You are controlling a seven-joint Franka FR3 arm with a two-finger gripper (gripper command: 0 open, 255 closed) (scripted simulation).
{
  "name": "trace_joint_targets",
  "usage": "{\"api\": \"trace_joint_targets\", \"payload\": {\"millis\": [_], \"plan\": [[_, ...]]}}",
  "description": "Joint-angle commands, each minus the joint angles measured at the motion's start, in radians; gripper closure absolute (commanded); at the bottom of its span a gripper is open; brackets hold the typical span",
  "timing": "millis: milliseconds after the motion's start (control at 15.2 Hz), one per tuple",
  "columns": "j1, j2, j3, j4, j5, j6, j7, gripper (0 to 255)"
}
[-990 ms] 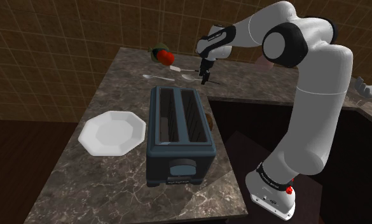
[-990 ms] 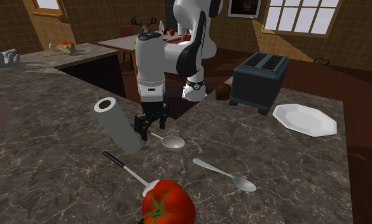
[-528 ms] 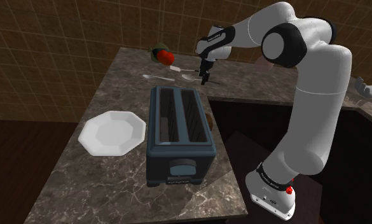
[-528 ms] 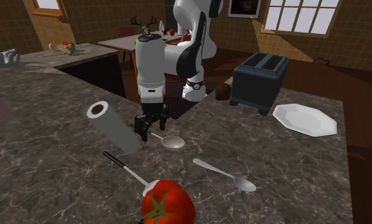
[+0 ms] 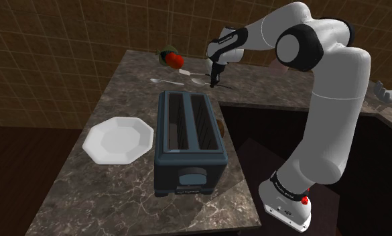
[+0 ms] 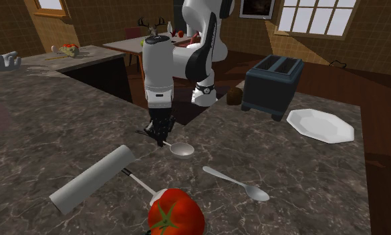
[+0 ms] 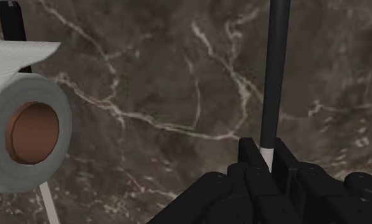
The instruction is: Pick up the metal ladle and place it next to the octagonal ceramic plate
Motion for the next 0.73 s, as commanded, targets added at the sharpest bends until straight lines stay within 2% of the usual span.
{"api": "trace_joint_targets", "payload": {"millis": [0,660], "plan": [[0.000,0.000,0.000,0.000,0.000,0.000,0.000,255],[0.015,-0.059,-0.021,0.045,-0.042,-0.098,0.026,255]]}}
